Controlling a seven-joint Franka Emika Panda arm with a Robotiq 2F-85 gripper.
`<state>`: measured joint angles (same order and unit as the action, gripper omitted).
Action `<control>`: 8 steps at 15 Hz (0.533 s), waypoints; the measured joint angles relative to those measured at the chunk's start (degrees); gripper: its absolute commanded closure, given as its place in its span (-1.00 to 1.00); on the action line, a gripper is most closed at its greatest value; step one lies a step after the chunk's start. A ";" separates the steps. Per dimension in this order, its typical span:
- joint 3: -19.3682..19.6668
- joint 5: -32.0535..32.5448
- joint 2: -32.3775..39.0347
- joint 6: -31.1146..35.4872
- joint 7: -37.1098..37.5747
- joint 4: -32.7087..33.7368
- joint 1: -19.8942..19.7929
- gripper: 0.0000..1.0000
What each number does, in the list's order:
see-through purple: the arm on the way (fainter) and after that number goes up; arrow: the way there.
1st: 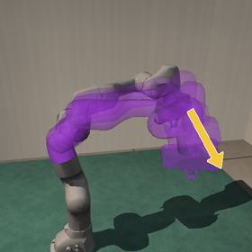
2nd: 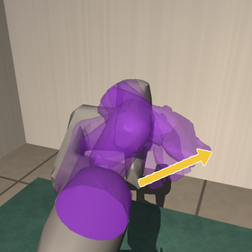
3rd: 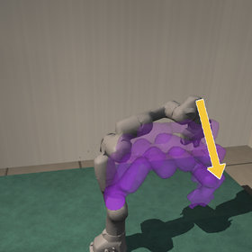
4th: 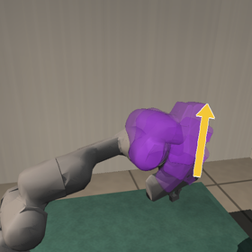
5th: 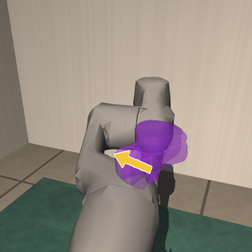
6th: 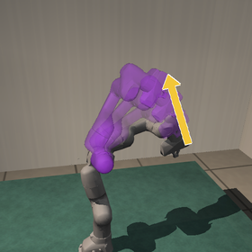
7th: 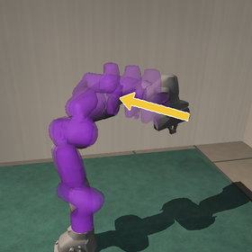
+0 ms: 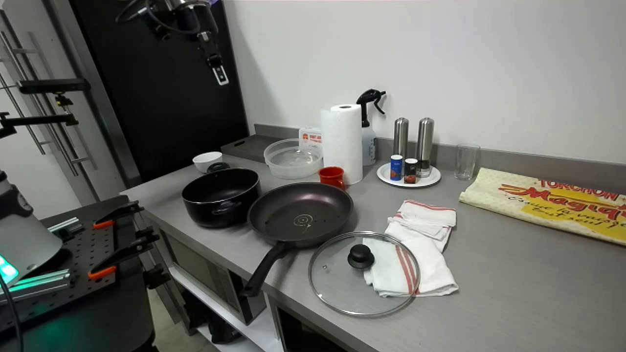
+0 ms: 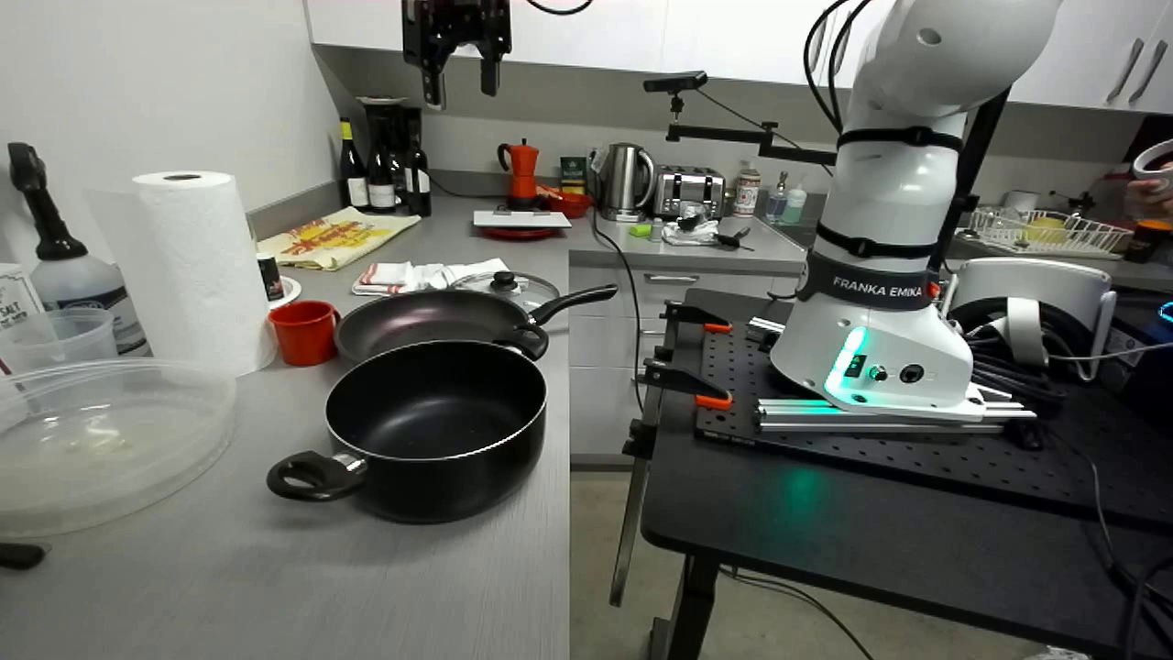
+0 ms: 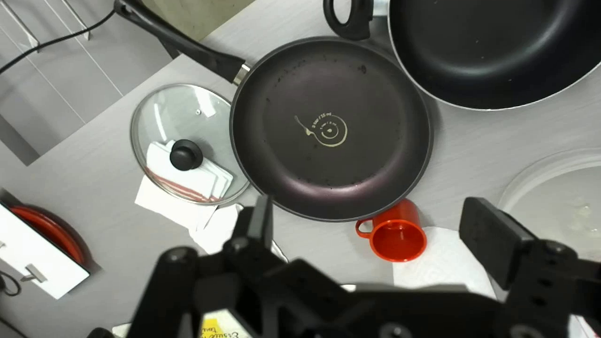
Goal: Move the red mug to the left
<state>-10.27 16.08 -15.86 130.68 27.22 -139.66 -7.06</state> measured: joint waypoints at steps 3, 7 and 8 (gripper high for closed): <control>3.34 1.95 6.45 0.12 -8.04 5.82 0.01 -1.00; 6.81 1.89 16.40 0.13 -22.69 15.34 0.74 -1.00; 7.39 1.89 19.12 0.02 -26.13 17.96 0.92 -1.00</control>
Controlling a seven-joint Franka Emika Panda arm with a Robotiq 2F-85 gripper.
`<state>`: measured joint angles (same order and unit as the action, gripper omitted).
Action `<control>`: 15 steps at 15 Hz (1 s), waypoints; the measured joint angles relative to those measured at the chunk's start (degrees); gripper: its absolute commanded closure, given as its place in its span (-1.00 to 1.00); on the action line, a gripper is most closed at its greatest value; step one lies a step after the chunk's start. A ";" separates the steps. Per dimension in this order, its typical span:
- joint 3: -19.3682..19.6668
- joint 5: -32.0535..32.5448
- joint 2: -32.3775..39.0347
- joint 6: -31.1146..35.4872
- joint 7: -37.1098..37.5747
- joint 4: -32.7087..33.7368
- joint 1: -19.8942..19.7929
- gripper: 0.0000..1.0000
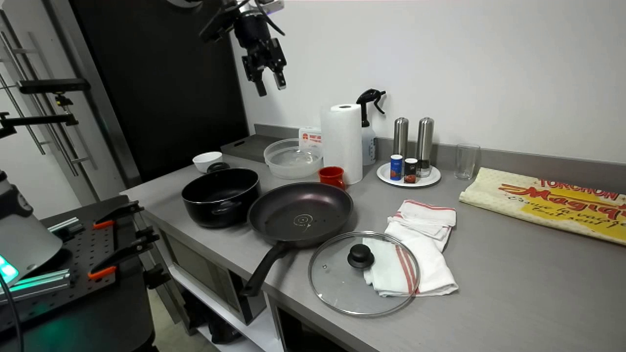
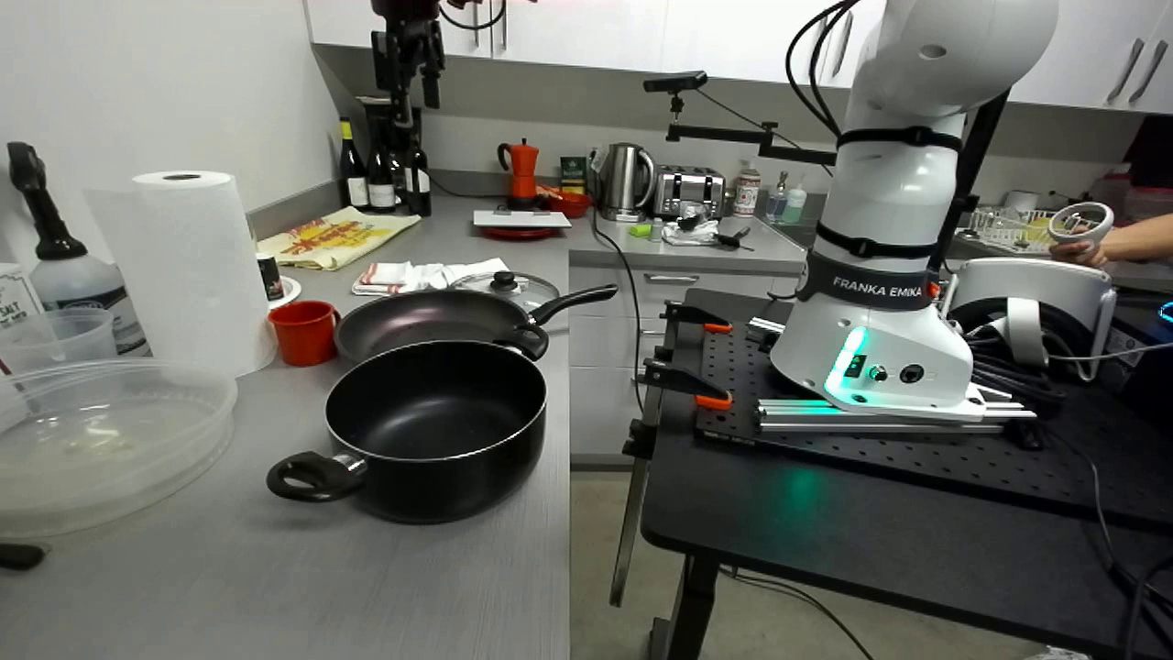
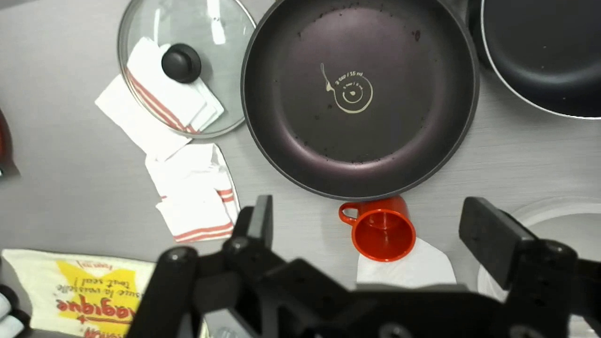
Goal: Move the red mug to the left
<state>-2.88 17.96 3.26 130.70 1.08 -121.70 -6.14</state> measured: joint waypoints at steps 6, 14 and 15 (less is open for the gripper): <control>1.09 -0.06 16.52 -2.11 -19.04 16.18 0.56 -1.00; -0.78 -0.21 28.05 -6.42 -38.78 28.79 0.93 -1.00; -0.83 -0.20 28.26 -6.55 -39.23 29.10 0.98 -1.00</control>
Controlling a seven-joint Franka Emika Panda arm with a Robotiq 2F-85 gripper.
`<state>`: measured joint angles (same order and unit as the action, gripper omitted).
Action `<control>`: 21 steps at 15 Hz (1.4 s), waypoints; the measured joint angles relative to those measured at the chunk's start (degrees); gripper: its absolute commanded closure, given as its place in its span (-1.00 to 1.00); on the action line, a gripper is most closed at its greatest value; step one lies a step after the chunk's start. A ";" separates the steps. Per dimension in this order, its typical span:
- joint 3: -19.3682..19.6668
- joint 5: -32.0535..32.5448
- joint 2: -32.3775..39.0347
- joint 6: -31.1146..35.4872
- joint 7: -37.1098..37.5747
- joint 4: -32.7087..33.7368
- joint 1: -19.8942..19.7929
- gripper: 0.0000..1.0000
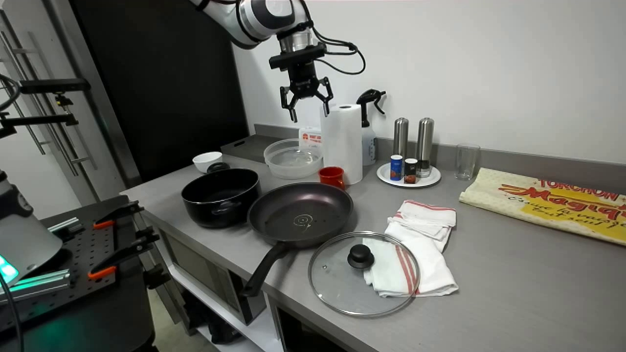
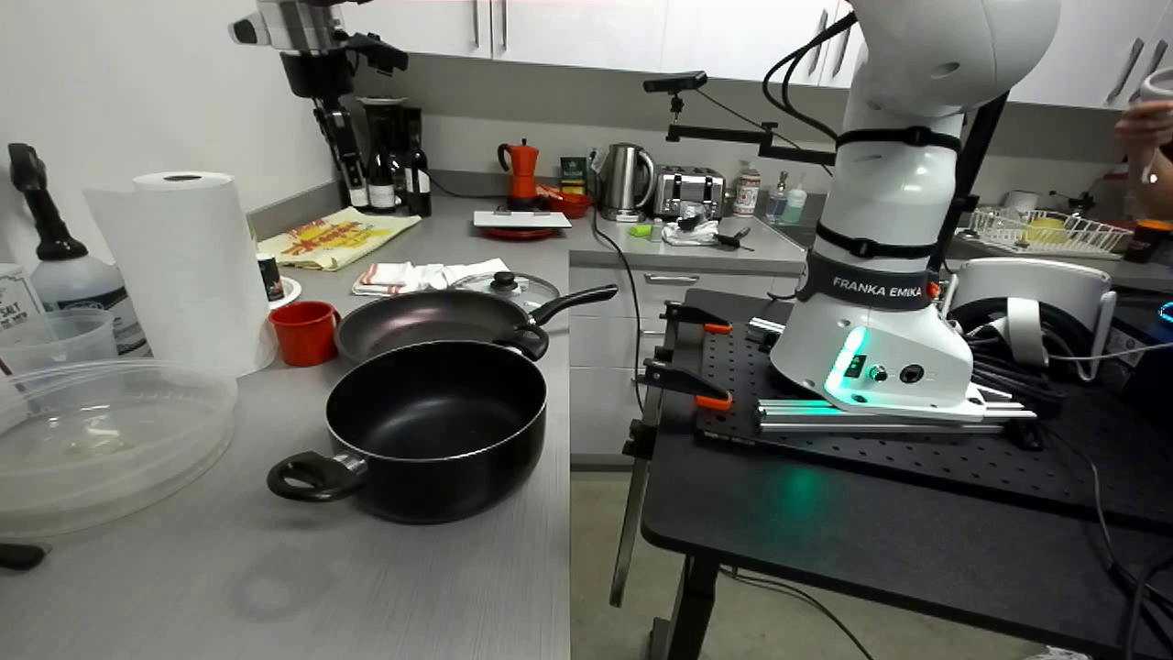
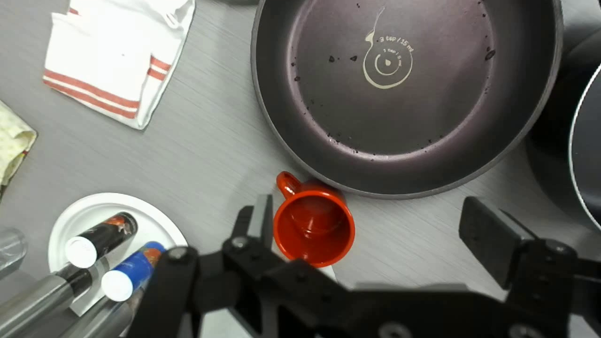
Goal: Move the red mug to the left
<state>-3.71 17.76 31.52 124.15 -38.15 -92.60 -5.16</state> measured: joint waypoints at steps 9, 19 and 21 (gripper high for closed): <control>0.23 -0.06 2.77 -0.57 -0.37 1.20 0.07 -1.00; 0.21 -0.06 19.45 -6.56 -3.86 17.00 1.49 -1.00; 0.20 -0.06 22.87 -8.22 -5.73 21.43 1.78 -1.00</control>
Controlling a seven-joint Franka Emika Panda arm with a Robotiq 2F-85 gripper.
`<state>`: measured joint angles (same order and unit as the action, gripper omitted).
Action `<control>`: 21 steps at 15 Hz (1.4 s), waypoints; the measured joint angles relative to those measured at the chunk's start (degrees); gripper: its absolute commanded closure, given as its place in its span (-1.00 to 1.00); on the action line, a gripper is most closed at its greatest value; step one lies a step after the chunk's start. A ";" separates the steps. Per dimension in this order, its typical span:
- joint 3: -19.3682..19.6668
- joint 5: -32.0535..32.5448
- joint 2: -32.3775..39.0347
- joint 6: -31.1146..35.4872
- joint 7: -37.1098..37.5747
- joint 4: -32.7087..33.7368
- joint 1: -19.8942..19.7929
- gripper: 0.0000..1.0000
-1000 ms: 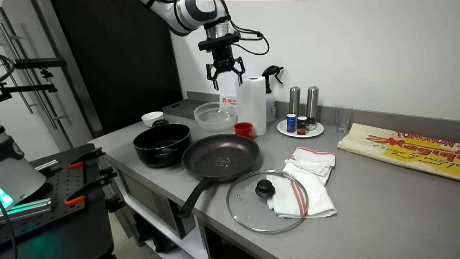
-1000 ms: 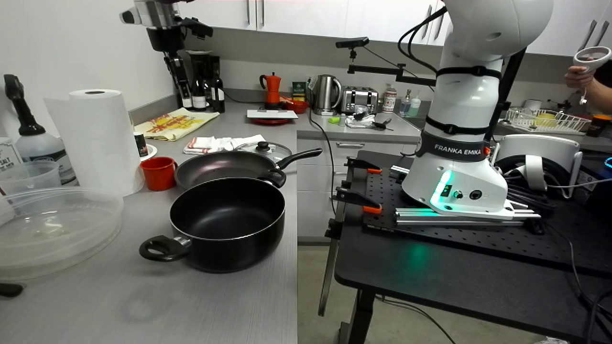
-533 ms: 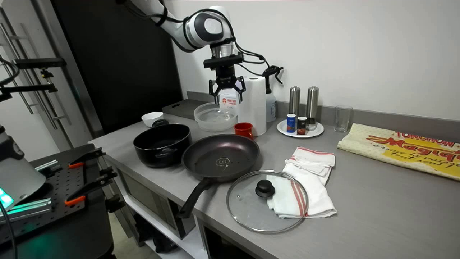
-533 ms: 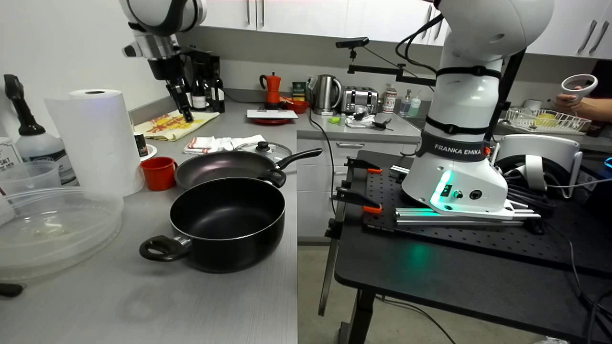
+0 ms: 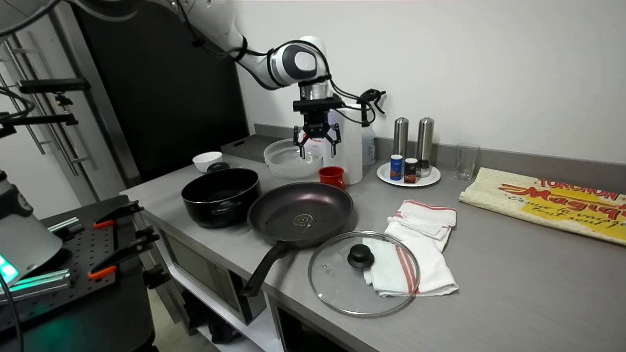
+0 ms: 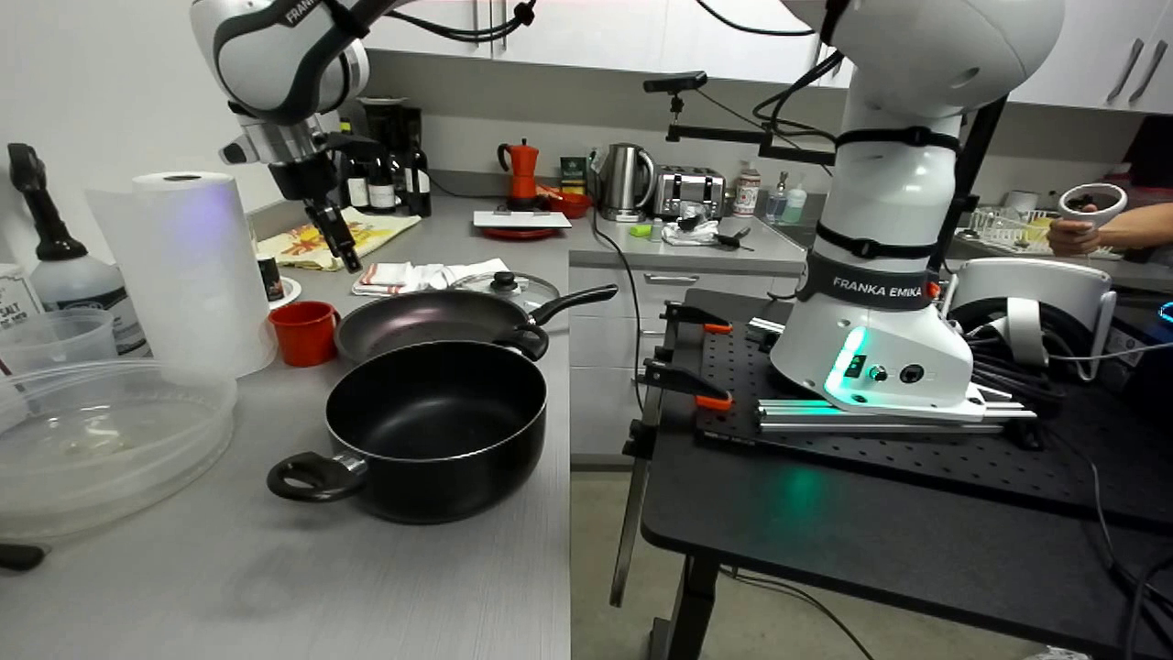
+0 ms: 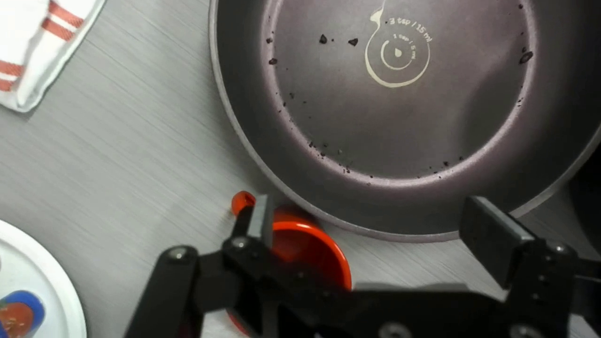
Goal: Move the red mug to the left
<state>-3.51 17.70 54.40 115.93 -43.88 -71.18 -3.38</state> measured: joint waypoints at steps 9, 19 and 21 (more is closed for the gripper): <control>-0.13 -0.01 11.13 -1.75 -6.96 13.08 2.80 -1.00; -0.10 -0.07 12.80 1.78 -15.84 13.21 2.91 -1.00; -0.14 -0.38 13.16 2.91 -17.19 12.99 2.38 -1.00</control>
<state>-3.65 17.32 67.56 118.83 -61.07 -58.19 -1.00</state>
